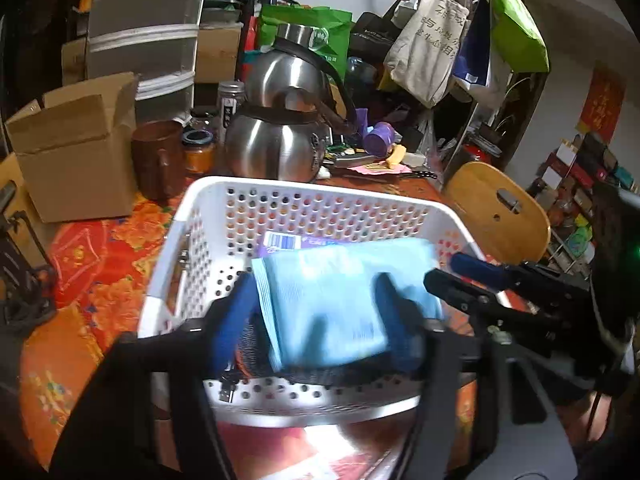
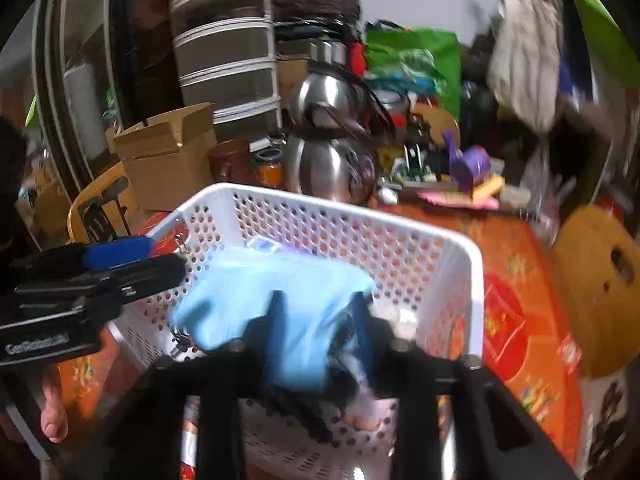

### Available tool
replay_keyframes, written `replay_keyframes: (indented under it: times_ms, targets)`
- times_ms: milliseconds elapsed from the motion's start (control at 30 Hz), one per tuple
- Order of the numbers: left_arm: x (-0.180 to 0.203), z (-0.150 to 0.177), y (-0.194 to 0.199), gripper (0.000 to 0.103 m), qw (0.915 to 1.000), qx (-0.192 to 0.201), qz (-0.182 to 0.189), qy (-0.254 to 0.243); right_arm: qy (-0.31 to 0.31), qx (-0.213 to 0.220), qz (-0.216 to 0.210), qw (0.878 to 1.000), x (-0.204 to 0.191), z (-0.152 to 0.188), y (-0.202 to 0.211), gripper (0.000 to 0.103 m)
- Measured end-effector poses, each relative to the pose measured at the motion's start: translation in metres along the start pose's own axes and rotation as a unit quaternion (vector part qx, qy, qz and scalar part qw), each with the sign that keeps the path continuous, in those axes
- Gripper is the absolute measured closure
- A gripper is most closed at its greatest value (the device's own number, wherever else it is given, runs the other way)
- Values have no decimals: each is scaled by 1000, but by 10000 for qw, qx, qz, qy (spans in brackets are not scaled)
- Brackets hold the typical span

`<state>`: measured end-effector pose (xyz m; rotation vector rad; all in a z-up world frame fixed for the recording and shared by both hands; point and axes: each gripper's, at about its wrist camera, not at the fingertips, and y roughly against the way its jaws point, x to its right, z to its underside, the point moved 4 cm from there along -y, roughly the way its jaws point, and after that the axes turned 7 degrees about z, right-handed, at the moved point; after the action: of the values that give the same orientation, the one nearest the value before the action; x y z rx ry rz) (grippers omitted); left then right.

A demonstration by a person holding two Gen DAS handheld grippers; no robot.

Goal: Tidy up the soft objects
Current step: 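Carry the blue wipes pack into the basket and open both tools, then move both tools back toward the pink-and-white packet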

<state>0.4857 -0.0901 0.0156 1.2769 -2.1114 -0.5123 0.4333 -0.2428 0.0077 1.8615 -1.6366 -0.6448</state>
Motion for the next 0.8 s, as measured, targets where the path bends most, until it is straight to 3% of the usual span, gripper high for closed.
replay_keyframes:
  times_ms: [33, 67, 467, 633, 700, 800]
  targets:
    - [-1, 2, 0, 25, 9999, -11, -84, -68, -54, -22, 34, 10000, 5, 3, -1, 35]
    - [-4, 4, -1, 25, 9997, -48, -201, -117, -112, -25, 1, 9999, 9, 7, 0, 31]
    - [-7, 30, 37, 25, 9990, -174, -387, -141, 65, 294, -94, 9995, 6, 26, 48, 27]
    - [-13, 72, 72, 25, 9975, -357, -593, 115, 92, 349, -231, 9991, 10, 65, 82, 26]
    - [-18, 99, 86, 25, 9966, -463, -611, 295, 26, 357, -264, 9990, 17, 88, 91, 20]
    - [-25, 145, 100, 25, 9949, -620, -540, 576, -61, 119, -341, 9993, 25, 126, 87, 19]
